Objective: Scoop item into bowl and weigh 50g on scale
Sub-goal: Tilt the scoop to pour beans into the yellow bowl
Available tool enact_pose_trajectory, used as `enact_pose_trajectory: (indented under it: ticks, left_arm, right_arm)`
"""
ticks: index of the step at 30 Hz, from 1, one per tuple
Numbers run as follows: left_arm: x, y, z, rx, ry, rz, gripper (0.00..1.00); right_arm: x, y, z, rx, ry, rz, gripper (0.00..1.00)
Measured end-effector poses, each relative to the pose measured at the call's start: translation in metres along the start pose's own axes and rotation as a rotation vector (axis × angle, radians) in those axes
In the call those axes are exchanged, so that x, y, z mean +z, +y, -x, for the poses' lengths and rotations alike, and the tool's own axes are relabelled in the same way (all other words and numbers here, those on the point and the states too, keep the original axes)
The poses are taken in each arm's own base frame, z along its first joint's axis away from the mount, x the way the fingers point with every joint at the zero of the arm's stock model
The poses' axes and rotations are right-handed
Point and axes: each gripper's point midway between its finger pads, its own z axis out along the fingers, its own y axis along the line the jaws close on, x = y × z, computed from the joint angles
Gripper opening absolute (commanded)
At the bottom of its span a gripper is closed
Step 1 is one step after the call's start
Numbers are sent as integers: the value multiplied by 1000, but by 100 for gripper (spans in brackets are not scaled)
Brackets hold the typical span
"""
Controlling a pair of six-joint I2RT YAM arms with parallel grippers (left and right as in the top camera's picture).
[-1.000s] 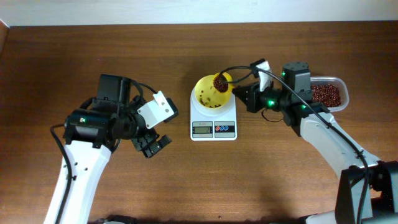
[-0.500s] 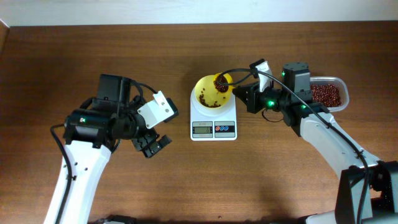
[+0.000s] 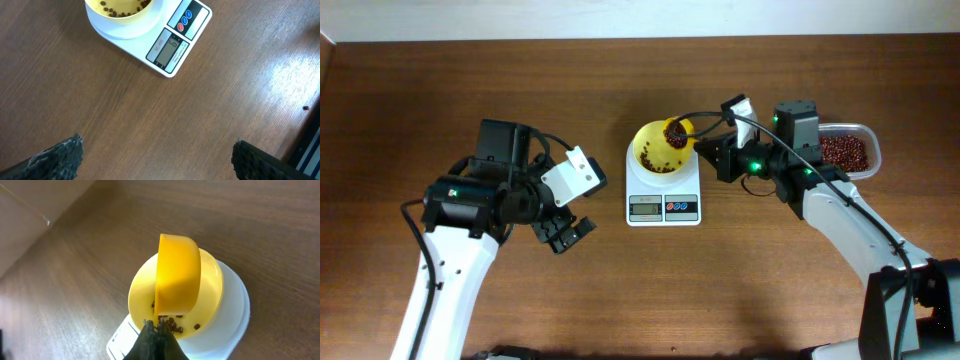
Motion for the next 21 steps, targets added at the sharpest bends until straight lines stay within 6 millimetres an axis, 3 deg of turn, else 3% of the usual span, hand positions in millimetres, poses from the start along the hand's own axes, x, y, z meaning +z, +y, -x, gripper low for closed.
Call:
enact_pose_trajectory:
  ticks: [5,9,21]
  left_arm:
    - [0,0,0,0,0,0,99]
    - [0,0,0,0,0,0,99]
    - [0,0,0,0,0,0,99]
  right_arm:
    - [1,1,0,-106,2,3,4]
    - [8,14,-3,-220,13,29,4]
    - [9,15,-3,-265,13,30,4]
